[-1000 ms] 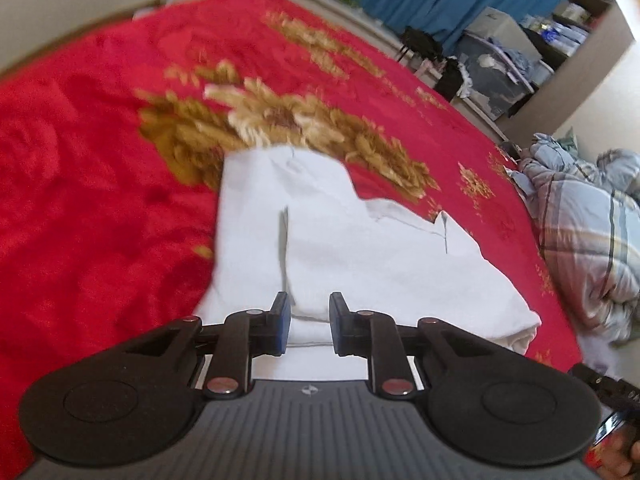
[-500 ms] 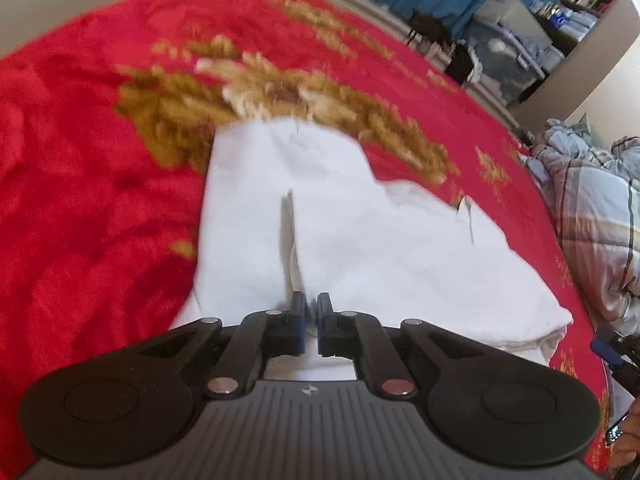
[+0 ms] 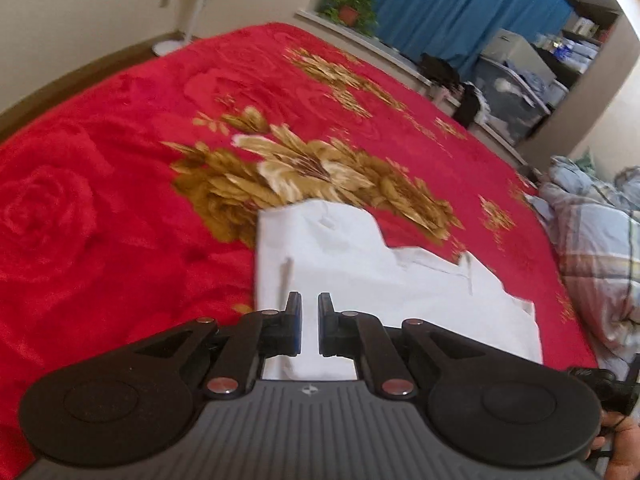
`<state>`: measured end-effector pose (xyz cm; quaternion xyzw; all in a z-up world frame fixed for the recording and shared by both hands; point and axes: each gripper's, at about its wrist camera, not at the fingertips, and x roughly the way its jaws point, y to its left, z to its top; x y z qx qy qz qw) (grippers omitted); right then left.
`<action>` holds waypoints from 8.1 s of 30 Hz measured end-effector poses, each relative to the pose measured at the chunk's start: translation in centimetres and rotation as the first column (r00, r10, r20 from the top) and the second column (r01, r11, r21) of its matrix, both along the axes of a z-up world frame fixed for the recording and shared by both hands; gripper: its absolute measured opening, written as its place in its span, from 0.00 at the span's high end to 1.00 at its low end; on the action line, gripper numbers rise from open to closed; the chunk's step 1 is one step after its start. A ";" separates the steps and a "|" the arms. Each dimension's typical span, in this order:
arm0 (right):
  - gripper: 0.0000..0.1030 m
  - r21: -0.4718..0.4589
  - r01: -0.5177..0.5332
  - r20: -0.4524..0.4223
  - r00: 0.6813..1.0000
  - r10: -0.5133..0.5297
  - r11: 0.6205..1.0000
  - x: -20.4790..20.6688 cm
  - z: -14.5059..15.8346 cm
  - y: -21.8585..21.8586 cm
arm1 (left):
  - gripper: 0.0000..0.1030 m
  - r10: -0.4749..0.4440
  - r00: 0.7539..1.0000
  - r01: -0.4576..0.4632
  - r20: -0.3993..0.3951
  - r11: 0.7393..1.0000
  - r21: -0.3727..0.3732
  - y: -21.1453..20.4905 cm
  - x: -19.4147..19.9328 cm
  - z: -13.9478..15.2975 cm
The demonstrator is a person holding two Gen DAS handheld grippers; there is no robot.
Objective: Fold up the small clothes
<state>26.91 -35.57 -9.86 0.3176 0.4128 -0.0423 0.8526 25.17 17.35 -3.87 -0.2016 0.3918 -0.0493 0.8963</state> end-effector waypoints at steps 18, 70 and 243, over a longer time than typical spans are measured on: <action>0.73 -0.088 -0.010 0.205 0.978 0.028 0.996 5.6 3.8 -1.5 | 0.75 -0.116 0.973 0.149 -0.200 0.976 0.160 -3.3 1.2 -4.8; 0.58 -0.266 -0.109 0.233 0.957 0.173 0.958 -20.8 13.2 -1.2 | 0.69 -0.218 0.975 0.201 0.033 0.942 0.269 -4.1 -13.9 6.4; 0.63 -0.112 -0.365 -0.100 0.929 0.355 0.924 -22.5 2.9 0.5 | 0.53 -0.254 0.930 0.278 -0.265 0.959 0.054 1.6 -19.7 -1.5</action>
